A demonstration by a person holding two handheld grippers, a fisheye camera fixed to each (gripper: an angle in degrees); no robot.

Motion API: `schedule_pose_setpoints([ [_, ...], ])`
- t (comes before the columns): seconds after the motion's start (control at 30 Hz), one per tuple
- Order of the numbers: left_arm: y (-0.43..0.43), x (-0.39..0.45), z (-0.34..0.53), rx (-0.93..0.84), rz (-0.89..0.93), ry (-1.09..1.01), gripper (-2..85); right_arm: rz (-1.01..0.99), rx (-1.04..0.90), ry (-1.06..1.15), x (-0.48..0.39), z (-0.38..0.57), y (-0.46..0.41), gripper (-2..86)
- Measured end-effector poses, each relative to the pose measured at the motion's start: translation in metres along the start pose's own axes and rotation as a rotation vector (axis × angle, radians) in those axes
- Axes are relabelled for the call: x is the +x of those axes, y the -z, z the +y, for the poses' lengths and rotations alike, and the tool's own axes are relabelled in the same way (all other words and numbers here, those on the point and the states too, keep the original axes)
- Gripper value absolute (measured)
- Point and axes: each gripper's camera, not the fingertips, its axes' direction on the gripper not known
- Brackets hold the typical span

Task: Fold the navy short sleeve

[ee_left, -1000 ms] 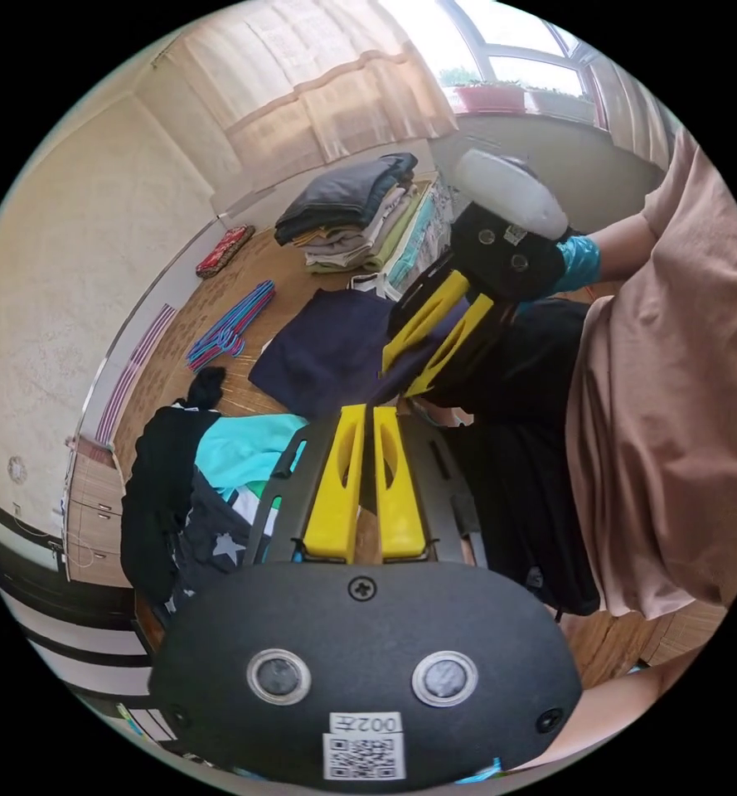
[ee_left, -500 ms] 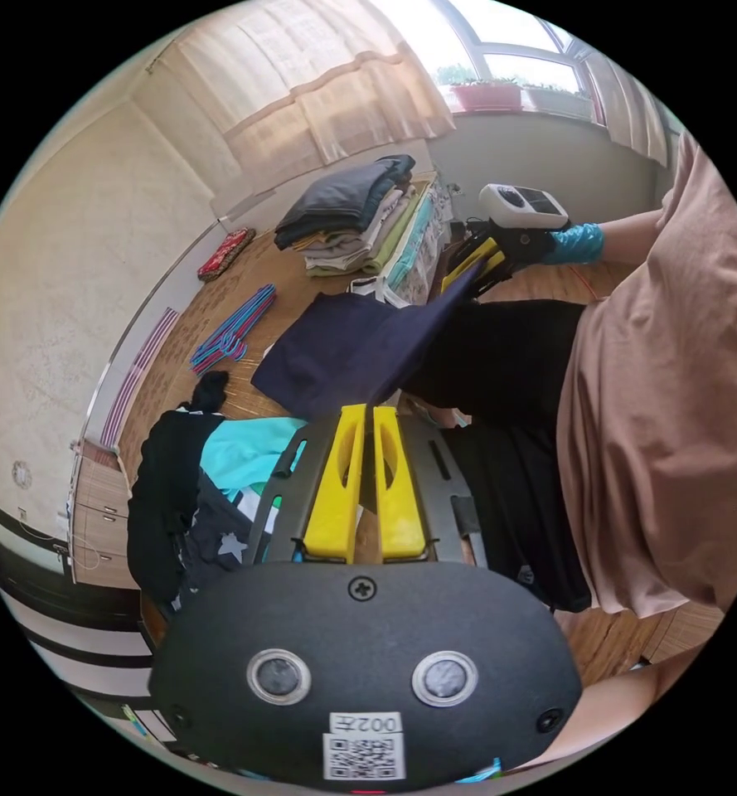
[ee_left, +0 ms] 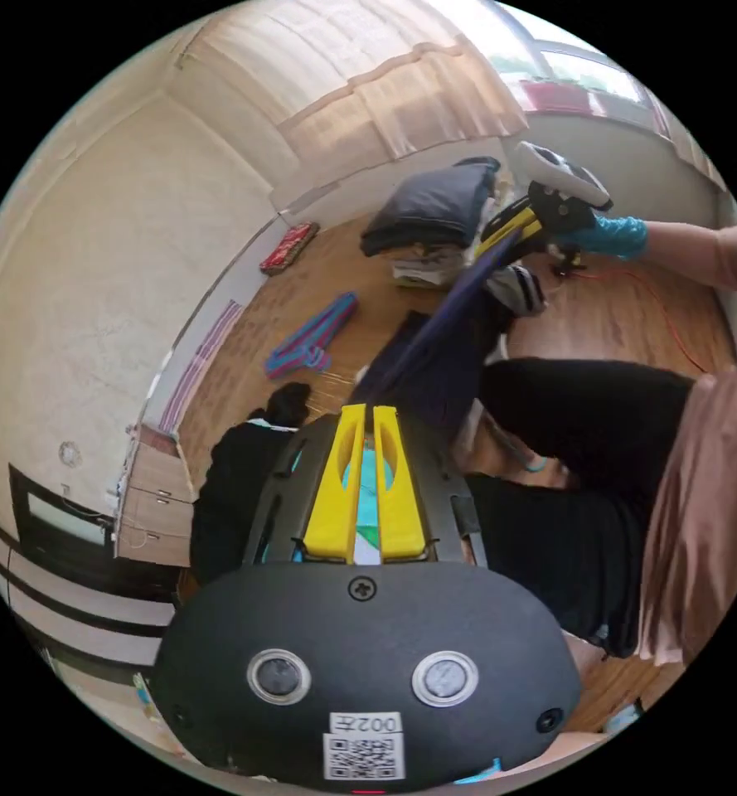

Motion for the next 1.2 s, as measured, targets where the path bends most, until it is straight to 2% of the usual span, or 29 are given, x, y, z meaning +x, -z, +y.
schedule_pose_setpoints([
  [0.2,-0.012,-0.090,-0.085,0.037,-0.293,0.149,-1.0,0.214,0.130,-0.055,0.093,-0.103,0.017,-0.9],
  [0.3,-0.001,-0.112,-0.099,0.108,-0.355,0.193,-1.0,0.283,0.203,-0.081,0.118,-0.124,0.034,-0.9],
  [0.43,0.000,-0.121,-0.092,0.157,-0.326,0.243,-1.0,0.279,0.235,-0.073,0.126,-0.123,0.039,-0.9],
  [0.63,-0.026,-0.091,-0.050,0.142,-0.169,0.242,-0.9,0.199,0.160,0.008,0.101,-0.078,0.019,-0.9],
  [0.87,-0.055,-0.020,0.010,0.015,0.195,0.105,-0.9,-0.052,0.046,0.075,0.066,0.012,-0.004,-0.9],
  [1.0,-0.076,0.009,0.037,-0.066,0.396,0.074,-0.9,-0.124,0.000,0.133,0.041,0.050,-0.010,-0.8],
  [1.2,-0.099,0.017,0.050,-0.141,0.500,0.089,-1.0,-0.167,-0.047,0.164,0.019,0.081,-0.014,-0.8],
])
